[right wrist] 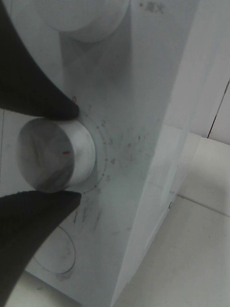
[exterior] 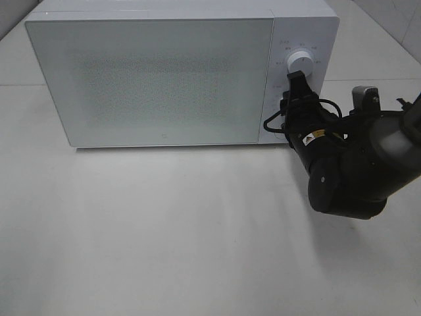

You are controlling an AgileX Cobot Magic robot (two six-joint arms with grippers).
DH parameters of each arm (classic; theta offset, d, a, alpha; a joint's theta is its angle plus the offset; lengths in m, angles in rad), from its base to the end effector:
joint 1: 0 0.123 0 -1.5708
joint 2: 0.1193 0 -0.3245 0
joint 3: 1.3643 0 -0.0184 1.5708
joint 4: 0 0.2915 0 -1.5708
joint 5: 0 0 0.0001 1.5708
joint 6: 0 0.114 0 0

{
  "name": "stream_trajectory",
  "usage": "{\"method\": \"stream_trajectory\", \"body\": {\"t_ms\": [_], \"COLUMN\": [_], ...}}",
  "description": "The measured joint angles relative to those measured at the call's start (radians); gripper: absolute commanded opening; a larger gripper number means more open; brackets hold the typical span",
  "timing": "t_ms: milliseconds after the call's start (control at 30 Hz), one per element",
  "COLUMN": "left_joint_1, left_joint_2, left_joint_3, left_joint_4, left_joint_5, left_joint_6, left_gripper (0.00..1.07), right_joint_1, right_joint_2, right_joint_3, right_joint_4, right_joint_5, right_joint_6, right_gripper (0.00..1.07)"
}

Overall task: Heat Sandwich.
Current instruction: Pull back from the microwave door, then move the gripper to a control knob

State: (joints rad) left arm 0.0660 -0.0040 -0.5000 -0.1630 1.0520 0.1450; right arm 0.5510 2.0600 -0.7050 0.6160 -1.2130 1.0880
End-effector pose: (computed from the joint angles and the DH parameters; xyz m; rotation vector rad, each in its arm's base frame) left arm 0.0118 -0.0153 0.2884 0.0869 2.0196 -0.0611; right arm 0.3604 0.1491 0.1043 1.0585 1.4117 0.9201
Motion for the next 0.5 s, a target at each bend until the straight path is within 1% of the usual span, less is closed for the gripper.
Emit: {"method": "stream_trajectory", "body": {"t_ms": [100, 233, 267, 300, 400, 500], "left_joint_1": [0.000, 0.000, 0.000, 0.000, 0.000, 0.000], "left_joint_2": [0.000, 0.000, 0.000, 0.000, 0.000, 0.000], "left_joint_3": [0.000, 0.000, 0.000, 0.000, 0.000, 0.000], "left_joint_4": [0.000, 0.000, 0.000, 0.000, 0.000, 0.000], "left_joint_5": [0.000, 0.000, 0.000, 0.000, 0.000, 0.000], "left_joint_6": [0.000, 0.000, 0.000, 0.000, 0.000, 0.000], "left_gripper": [1.04, 1.04, 1.04, 1.04, 1.04, 1.04], "right_joint_1": [0.000, 0.000, 0.000, 0.000, 0.000, 0.000], "right_joint_2": [0.000, 0.000, 0.000, 0.000, 0.000, 0.000], "right_joint_3": [0.000, 0.000, 0.000, 0.000, 0.000, 0.000], "right_joint_4": [0.002, 0.007, 0.010, 0.010, 0.018, 0.019], "right_joint_5": [0.000, 0.000, 0.000, 0.000, 0.000, 0.001], "right_joint_6": [0.138, 0.227, 0.290, 0.290, 0.399, 0.433], "right_gripper": [0.04, 0.04, 0.04, 0.04, 0.04, 0.04]}}
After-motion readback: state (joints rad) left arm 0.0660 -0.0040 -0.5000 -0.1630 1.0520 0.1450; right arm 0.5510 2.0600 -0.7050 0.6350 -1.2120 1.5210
